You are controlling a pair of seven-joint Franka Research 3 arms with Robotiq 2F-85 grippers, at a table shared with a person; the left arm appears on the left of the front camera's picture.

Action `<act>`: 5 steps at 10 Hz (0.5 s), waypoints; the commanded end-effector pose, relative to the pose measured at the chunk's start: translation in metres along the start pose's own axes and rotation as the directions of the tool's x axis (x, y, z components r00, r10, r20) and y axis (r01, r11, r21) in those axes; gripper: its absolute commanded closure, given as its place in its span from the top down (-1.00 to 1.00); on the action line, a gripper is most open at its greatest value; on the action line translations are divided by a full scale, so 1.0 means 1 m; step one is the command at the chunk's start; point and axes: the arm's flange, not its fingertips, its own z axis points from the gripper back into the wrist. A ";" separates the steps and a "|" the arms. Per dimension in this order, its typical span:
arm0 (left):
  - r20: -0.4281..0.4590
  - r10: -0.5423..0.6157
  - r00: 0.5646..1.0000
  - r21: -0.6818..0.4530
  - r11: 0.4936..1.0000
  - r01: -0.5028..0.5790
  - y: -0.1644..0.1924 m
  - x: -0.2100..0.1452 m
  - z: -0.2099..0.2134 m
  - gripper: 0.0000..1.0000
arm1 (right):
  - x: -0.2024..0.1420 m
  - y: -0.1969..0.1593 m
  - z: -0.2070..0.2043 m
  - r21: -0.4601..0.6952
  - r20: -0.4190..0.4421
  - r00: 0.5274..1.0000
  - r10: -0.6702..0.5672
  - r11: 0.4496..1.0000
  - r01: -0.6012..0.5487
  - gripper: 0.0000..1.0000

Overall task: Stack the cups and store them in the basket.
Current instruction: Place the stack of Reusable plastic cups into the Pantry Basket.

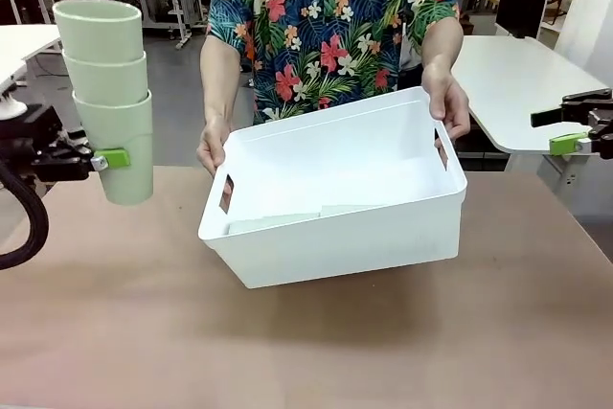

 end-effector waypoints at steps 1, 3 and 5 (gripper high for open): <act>-0.040 -0.001 0.999 0.043 0.999 0.003 -0.020 0.044 -0.020 0.72 | 0.005 0.002 0.001 -0.001 0.021 1.000 -0.022 1.000 0.022 1.00; -0.118 -0.021 0.993 0.061 0.998 0.029 -0.031 0.083 -0.044 0.72 | 0.005 0.002 0.001 -0.001 0.021 1.000 -0.022 1.000 0.022 1.00; -0.253 -0.035 0.967 0.067 0.996 0.053 -0.036 0.117 -0.092 0.72 | 0.005 0.002 0.001 -0.001 0.021 1.000 -0.022 1.000 0.022 1.00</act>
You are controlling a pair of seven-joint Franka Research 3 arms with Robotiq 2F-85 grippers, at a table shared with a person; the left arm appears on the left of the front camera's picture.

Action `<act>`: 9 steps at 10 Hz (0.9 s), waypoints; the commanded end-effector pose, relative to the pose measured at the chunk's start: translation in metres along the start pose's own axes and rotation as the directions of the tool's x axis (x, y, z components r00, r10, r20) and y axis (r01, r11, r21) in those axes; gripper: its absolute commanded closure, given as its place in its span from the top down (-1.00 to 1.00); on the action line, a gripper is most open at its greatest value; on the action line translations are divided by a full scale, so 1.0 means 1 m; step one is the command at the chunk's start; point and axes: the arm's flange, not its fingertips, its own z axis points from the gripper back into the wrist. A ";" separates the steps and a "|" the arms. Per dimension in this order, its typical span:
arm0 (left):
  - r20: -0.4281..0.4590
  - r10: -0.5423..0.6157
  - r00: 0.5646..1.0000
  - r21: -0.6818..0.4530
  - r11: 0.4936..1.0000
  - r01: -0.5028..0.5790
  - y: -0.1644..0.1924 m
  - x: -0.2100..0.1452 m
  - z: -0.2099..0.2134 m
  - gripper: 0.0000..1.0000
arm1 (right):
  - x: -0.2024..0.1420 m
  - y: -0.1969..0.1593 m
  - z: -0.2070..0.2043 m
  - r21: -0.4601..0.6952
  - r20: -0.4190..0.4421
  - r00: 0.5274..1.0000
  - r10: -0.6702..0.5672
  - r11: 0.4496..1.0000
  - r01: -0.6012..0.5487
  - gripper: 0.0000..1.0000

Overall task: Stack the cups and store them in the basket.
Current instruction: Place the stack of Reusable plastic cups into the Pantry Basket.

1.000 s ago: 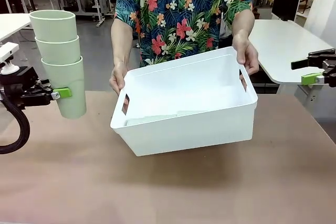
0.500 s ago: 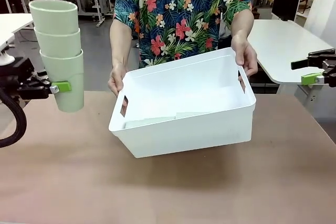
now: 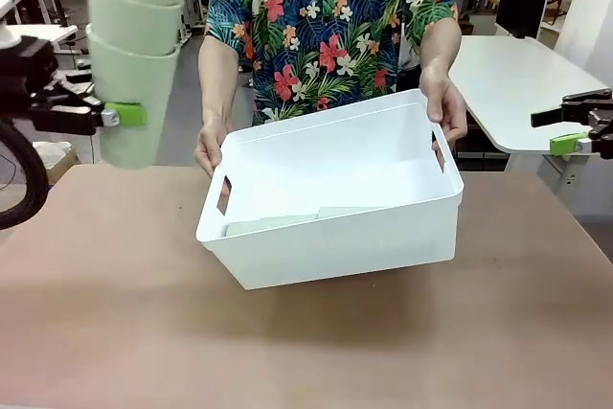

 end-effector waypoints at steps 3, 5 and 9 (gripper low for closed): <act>-0.180 0.012 0.984 0.031 1.000 -0.007 0.008 0.056 -0.086 0.72 | 0.005 0.001 0.000 -0.001 0.021 1.000 -0.022 1.000 0.022 1.00; -0.259 0.025 0.966 0.033 0.999 -0.017 0.024 0.061 -0.123 0.72 | 0.005 0.001 0.000 -0.001 0.021 1.000 -0.022 1.000 0.022 1.00; -0.405 0.002 0.914 0.005 1.000 0.001 0.059 0.043 -0.185 0.72 | 0.005 0.001 0.000 -0.001 0.021 1.000 -0.022 1.000 0.022 1.00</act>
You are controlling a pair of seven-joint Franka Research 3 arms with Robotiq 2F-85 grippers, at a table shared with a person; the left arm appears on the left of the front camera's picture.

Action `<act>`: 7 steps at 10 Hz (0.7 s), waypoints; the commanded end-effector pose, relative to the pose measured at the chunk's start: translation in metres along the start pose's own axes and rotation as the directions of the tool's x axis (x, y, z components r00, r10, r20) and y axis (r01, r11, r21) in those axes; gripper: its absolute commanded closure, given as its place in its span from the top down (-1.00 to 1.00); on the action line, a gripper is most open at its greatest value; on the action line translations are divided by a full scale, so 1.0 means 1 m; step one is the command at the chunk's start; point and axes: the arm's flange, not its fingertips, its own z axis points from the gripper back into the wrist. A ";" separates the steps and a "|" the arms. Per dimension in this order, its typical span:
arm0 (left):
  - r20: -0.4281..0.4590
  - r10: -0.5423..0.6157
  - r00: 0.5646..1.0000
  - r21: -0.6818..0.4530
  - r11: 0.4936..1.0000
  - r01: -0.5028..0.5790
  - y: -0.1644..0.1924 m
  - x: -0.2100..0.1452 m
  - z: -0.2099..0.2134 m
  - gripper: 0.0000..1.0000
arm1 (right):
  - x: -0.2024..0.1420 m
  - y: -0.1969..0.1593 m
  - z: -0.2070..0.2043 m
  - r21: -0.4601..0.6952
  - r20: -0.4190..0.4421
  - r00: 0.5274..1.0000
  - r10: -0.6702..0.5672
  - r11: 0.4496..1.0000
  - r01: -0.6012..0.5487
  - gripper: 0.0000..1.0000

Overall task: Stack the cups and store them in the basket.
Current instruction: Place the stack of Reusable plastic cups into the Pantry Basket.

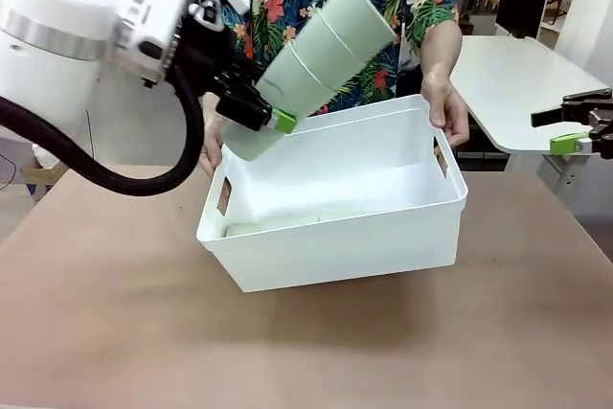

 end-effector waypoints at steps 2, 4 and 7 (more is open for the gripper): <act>-0.101 0.018 0.995 0.001 1.000 -0.018 0.028 0.004 -0.032 0.72 | 0.004 0.001 0.000 -0.002 0.021 1.000 -0.022 1.000 0.022 1.00; -0.157 0.006 0.988 0.014 1.000 -0.004 0.041 -0.006 -0.050 0.72 | 0.004 0.001 0.000 -0.002 0.021 1.000 -0.022 1.000 0.022 1.00; -0.235 0.032 0.971 0.035 0.999 -0.024 0.055 -0.028 -0.074 0.72 | 0.004 0.001 0.000 -0.002 0.021 1.000 -0.022 1.000 0.022 1.00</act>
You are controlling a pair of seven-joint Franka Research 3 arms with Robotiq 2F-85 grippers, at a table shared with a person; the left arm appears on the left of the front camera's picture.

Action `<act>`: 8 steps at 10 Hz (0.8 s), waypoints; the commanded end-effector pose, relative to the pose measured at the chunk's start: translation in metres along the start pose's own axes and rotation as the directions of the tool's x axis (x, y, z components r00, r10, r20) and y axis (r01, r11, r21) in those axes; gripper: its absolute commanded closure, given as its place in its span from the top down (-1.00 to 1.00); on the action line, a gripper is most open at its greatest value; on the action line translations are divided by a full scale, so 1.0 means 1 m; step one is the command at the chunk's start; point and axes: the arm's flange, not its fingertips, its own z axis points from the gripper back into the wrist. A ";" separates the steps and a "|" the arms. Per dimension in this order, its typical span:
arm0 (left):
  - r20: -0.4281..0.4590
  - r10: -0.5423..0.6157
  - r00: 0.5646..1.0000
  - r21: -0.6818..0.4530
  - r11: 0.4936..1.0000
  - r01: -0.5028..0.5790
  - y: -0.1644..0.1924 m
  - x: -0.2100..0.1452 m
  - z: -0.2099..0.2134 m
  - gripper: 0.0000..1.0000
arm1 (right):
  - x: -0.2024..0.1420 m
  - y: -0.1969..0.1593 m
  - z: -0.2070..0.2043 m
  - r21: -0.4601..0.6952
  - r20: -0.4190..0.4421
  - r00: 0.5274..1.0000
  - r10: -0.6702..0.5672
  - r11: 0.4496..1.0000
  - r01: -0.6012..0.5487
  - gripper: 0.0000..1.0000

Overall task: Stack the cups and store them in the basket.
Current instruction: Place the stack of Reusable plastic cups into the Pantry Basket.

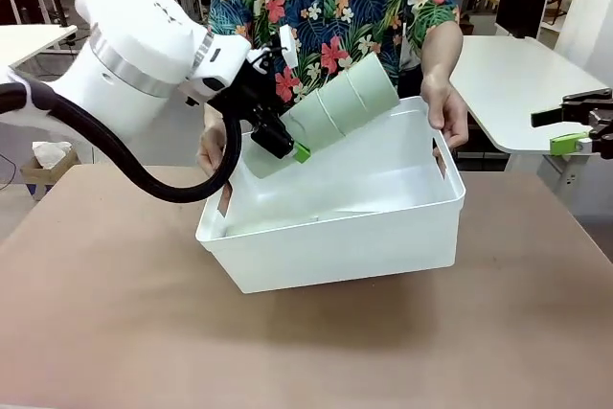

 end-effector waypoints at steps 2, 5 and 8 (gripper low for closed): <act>-0.066 0.035 0.997 0.015 0.999 -0.034 0.008 0.004 -0.015 0.72 | 0.004 0.001 0.000 -0.002 0.021 1.000 -0.022 1.000 0.022 1.00; -0.119 0.034 0.992 0.015 0.999 -0.033 0.001 -0.005 -0.032 0.72 | 0.004 0.001 0.000 -0.002 0.021 1.000 -0.022 1.000 0.022 1.00; -0.127 0.011 0.992 0.038 0.999 -0.006 -0.018 -0.005 -0.033 0.72 | 0.004 0.001 0.000 -0.002 0.021 1.000 -0.022 1.000 0.022 1.00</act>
